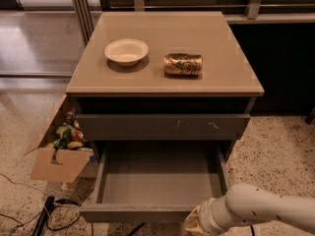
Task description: Close middle drawer
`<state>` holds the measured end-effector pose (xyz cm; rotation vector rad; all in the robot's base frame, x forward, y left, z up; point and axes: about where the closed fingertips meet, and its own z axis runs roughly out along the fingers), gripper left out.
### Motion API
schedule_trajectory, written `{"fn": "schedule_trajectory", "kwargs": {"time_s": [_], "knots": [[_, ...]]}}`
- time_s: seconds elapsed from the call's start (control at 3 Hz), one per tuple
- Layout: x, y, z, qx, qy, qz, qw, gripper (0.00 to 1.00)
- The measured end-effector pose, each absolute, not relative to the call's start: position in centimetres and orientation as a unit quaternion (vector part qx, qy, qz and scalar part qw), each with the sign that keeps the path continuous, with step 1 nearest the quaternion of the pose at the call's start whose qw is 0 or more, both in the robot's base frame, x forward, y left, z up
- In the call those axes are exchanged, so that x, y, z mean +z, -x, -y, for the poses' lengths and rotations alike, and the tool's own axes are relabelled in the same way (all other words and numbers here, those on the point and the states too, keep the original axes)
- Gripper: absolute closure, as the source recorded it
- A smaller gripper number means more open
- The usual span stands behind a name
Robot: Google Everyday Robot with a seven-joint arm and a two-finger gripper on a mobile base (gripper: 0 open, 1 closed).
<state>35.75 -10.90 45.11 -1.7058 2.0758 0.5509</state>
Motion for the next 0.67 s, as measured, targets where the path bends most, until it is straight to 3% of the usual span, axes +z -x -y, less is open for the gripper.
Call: {"fn": "schedule_trajectory", "kwargs": {"time_s": [0.33,0.67], "knots": [[43.5,-36.4,10.1,0.212,0.609,-0.739,0.197,0.12],[41.4,-37.7,9.2,0.226,0.611,-0.733,0.193,0.00]]}}
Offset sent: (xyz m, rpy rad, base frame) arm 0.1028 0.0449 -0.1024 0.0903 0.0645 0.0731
